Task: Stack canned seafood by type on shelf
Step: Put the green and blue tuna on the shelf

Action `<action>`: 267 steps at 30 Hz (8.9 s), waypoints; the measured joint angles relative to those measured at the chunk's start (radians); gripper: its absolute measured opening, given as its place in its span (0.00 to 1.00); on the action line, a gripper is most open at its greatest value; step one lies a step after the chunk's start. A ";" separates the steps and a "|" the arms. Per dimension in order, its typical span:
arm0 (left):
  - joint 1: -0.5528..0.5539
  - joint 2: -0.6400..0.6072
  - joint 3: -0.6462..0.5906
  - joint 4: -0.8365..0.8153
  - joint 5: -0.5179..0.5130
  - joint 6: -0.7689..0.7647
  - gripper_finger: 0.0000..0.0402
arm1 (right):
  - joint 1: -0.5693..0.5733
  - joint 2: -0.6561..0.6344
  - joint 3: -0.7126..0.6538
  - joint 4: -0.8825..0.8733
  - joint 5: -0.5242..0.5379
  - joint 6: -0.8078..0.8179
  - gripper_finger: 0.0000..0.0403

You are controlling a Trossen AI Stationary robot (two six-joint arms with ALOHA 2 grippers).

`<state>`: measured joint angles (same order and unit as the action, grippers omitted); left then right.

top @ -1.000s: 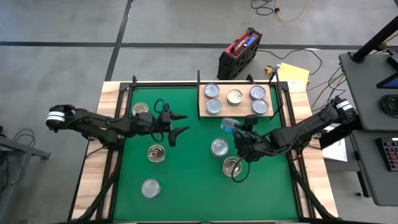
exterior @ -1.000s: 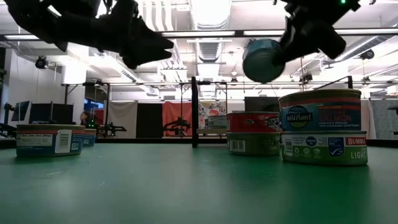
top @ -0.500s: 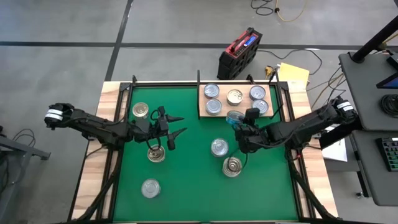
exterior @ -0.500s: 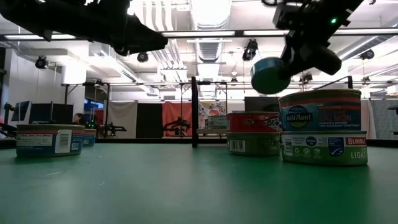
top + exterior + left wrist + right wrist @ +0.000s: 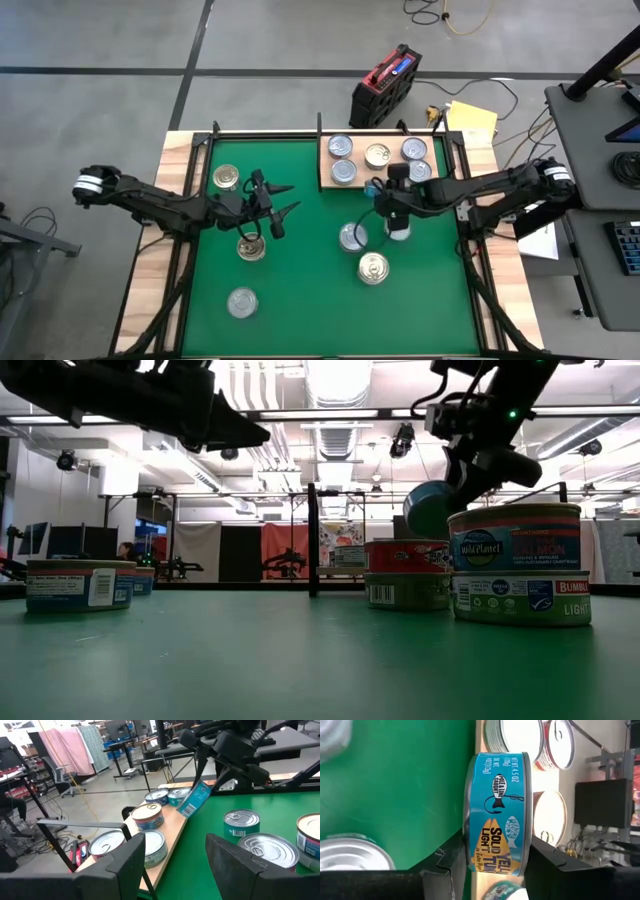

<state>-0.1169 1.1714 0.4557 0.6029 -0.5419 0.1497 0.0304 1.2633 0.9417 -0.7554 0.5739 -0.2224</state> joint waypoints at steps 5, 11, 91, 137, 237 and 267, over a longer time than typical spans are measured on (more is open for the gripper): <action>0.000 0.009 0.000 -0.001 0.000 0.000 0.48 | -0.034 0.000 0.000 -0.009 0.000 -0.025 0.34; 0.000 0.012 0.000 -0.001 0.000 0.000 0.48 | -0.058 0.006 -0.014 -0.007 0.001 -0.039 0.34; 0.001 0.012 0.000 -0.020 0.002 -0.028 0.48 | -0.103 0.134 -0.026 0.056 0.046 -0.044 0.44; 0.000 0.012 0.000 -0.021 0.002 -0.047 0.48 | -0.180 0.133 -0.021 0.054 -0.077 0.099 0.66; 0.001 0.012 0.221 -0.040 -0.002 0.257 0.48 | -0.126 -0.049 -0.113 0.336 -0.208 1.166 0.02; 0.004 0.012 0.204 -0.051 -0.272 0.343 0.48 | -0.136 0.069 -0.111 0.161 -0.180 1.308 0.02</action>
<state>-0.1131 1.1835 0.6598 0.5518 -0.8142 0.4923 -0.1051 1.3325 0.8310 -0.5946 0.3935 1.0859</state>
